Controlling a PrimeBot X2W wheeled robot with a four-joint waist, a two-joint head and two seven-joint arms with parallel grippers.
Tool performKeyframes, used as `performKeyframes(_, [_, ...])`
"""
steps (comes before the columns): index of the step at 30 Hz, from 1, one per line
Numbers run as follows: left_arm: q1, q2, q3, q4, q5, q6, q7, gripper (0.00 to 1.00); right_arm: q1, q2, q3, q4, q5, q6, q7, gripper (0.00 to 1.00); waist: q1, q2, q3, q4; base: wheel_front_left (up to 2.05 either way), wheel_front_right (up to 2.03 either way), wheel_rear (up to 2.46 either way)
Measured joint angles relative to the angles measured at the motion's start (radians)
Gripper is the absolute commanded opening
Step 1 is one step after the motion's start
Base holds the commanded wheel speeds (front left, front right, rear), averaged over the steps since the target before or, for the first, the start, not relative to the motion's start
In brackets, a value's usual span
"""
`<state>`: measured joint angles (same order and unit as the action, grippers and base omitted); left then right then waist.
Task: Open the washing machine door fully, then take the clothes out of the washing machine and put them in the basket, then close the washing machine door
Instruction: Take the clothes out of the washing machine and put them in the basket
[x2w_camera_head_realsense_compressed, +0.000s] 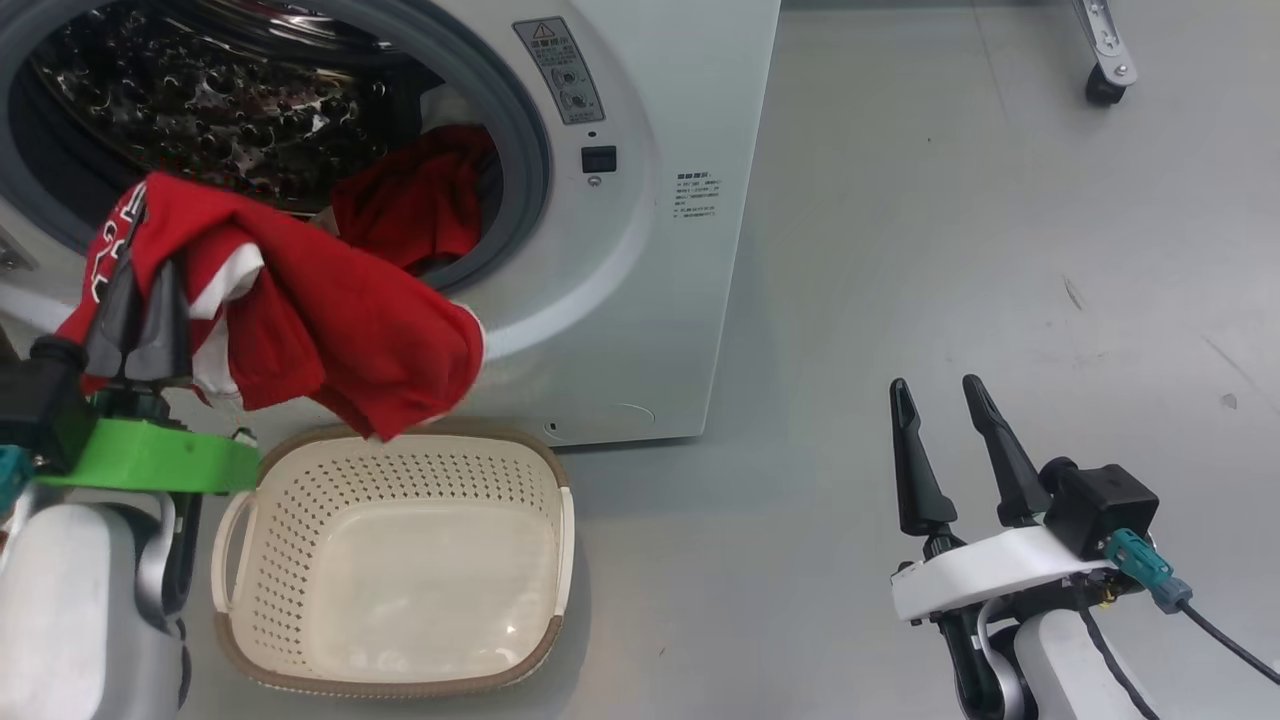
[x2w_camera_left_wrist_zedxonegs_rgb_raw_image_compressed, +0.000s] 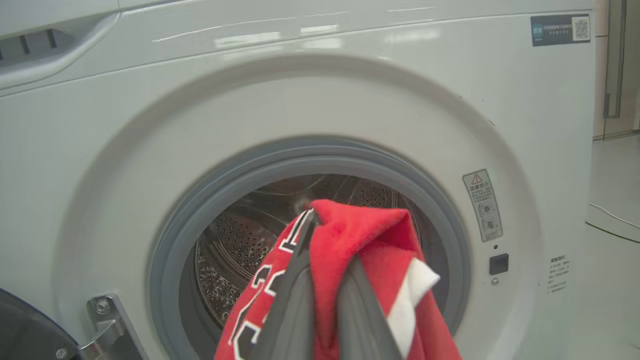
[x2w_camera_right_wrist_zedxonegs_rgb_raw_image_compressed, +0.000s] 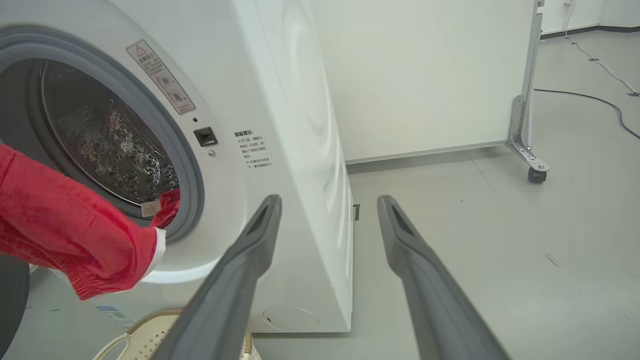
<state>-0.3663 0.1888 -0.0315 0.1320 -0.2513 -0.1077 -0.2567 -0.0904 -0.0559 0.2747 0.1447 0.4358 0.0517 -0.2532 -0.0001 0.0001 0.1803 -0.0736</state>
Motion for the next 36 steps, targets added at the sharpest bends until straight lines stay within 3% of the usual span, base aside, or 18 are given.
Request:
performKeyframes(14, [0.094, 0.006, -0.026, 0.027, 0.011, 0.000, 0.000, 0.00, -0.002, 0.001, 0.007, -0.027, -0.006, 0.002, 0.000, 1.00, 0.0000, 0.0000, 0.064, -0.022, 0.00, 0.00, 0.00])
performKeyframes(36, [0.145, 0.071, -0.057, 0.301, 0.052, -0.005, 0.103, 0.00, -0.057, 0.003, 0.040, -0.062, -0.012, 0.008, 0.000, 1.00, 0.0001, 0.0000, 0.231, -0.085, 0.00, 0.00, 0.00])
